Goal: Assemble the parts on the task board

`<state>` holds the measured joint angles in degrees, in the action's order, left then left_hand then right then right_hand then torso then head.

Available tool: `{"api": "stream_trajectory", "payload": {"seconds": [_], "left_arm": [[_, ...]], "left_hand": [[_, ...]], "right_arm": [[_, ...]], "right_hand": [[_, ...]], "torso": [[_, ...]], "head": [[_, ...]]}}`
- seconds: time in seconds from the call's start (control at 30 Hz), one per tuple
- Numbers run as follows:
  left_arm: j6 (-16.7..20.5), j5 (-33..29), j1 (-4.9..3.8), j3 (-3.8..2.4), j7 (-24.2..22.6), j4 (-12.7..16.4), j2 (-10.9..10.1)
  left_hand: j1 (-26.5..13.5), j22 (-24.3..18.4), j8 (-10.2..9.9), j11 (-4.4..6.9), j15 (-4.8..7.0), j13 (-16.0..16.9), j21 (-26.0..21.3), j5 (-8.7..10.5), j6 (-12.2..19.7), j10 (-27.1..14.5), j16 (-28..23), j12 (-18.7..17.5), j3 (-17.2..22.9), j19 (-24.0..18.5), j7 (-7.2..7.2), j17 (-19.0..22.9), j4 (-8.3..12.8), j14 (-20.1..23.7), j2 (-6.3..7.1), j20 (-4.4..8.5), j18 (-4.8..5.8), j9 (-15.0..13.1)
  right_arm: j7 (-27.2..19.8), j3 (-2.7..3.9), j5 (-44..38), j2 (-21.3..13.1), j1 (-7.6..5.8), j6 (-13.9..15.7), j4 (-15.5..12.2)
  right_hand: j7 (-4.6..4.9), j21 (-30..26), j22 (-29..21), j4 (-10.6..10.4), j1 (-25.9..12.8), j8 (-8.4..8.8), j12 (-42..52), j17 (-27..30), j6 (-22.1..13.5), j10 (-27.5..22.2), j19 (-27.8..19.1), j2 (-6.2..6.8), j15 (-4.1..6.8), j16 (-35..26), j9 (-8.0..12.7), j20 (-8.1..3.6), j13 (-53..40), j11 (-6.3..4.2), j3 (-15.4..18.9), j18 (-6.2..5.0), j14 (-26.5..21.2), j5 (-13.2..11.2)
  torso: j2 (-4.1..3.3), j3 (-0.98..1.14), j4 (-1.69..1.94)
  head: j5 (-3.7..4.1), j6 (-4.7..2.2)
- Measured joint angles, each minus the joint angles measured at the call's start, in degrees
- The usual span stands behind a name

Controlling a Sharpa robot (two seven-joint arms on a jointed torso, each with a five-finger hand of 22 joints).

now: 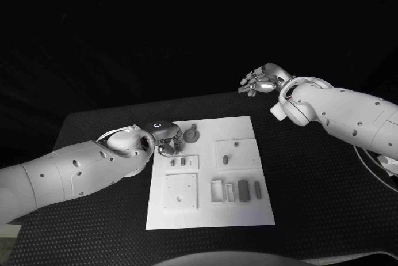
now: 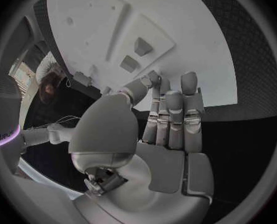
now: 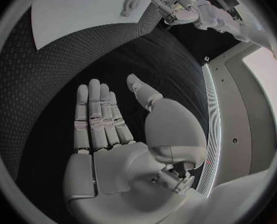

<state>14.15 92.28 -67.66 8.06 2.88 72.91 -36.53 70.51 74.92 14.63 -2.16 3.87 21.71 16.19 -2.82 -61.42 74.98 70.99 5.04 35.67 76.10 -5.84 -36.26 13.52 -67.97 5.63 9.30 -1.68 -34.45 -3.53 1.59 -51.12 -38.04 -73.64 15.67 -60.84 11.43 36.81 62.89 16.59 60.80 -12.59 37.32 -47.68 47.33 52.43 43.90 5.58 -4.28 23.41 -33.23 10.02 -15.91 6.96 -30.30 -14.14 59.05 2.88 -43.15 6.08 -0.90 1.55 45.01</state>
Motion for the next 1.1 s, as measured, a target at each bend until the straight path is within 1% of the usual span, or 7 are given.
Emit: {"api": "stream_trajectory", "payload": {"seconds": [0.23,0.47,0.63,0.73,1.1], "left_arm": [[-0.3,0.0,-0.04,0.1,0.0,0.0,0.1],[-0.5,0.0,-0.03,0.34,-0.1,-0.7,0.8],[-0.5,0.1,-0.17,0.55,-0.1,-1.0,1.0],[-0.5,0.1,-0.22,0.64,-0.2,-1.1,1.1],[-1.4,0.5,-0.42,0.78,-0.3,-1.3,1.2]], "left_hand": [[0.0,0.0,0.0,-0.05,-0.01,-0.1,0.0,0.01,0.0,0.0,0.0,0.0,0.2,0.1,0.0,0.0,0.2,0.0,-0.14,-0.09,0.01,0.0],[-0.2,0.0,0.0,-0.08,0.1,0.2,0.0,-0.12,0.0,0.0,0.0,0.0,0.2,0.1,-0.01,0.0,0.2,-0.3,-0.28,-0.09,0.01,0.1],[-0.2,0.0,0.1,-0.09,0.11,0.2,0.0,-0.13,-0.1,0.1,0.0,0.0,0.2,0.0,-0.11,0.0,0.2,-0.3,-0.28,0.03,0.01,0.0],[-0.2,0.0,0.1,-0.09,0.11,0.1,0.0,-0.14,-0.1,0.1,0.0,0.0,0.2,-0.1,-0.12,0.0,0.2,-0.3,-0.28,0.05,0.02,0.0],[-0.1,0.0,0.0,0.05,0.1,0.0,0.0,-0.14,-0.2,0.2,0.0,0.0,0.1,-0.1,-0.18,0.0,0.2,-0.3,-0.26,0.13,0.12,0.0]], "right_arm": [[0.0,0.0,0.0,0.0,0.0,0.0,0.0],[0.0,0.0,0.0,0.0,0.0,0.0,0.0],[0.0,0.0,0.0,0.0,0.02,0.0,0.0],[0.0,0.0,0.0,0.0,0.02,0.0,0.0],[0.0,0.0,0.0,0.0,0.02,0.0,0.0]], "right_hand": [[0.0,0.0,0.0,0.0,0.0,0.0,0.0,0.0,0.0,0.0,0.0,0.0,0.0,0.0,0.0,0.0,0.0,0.0,0.0,0.0,0.0,0.0],[0.0,0.0,0.0,0.0,0.0,0.0,0.2,0.0,0.0,0.0,0.0,0.0,0.0,0.0,0.1,0.0,0.1,0.0,0.0,0.0,0.0,0.0],[0.0,0.0,0.0,0.0,0.0,0.0,0.2,0.0,0.0,0.0,0.0,0.0,0.0,0.0,0.0,0.0,0.1,0.0,0.0,0.0,0.0,0.0],[0.0,0.0,0.0,0.0,0.0,0.0,0.2,0.0,0.0,-0.2,0.0,0.0,0.0,0.0,0.0,0.0,0.1,-0.21,0.0,0.0,0.0,0.0],[0.0,0.0,0.0,0.0,0.0,0.0,0.2,-0.1,0.0,-0.2,0.0,0.0,0.0,-0.2,0.0,0.0,0.1,-0.21,0.0,0.01,0.0,0.0]], "torso": [[0.01,0.0,0.02],[-0.03,0.03,-0.02],[-0.04,0.03,-0.04],[-0.04,0.03,-0.05],[-0.02,0.03,-0.02]], "head": [[-0.04,0.04],[-0.05,0.01],[0.04,-0.01],[0.08,0.04],[0.25,0.21]]}}
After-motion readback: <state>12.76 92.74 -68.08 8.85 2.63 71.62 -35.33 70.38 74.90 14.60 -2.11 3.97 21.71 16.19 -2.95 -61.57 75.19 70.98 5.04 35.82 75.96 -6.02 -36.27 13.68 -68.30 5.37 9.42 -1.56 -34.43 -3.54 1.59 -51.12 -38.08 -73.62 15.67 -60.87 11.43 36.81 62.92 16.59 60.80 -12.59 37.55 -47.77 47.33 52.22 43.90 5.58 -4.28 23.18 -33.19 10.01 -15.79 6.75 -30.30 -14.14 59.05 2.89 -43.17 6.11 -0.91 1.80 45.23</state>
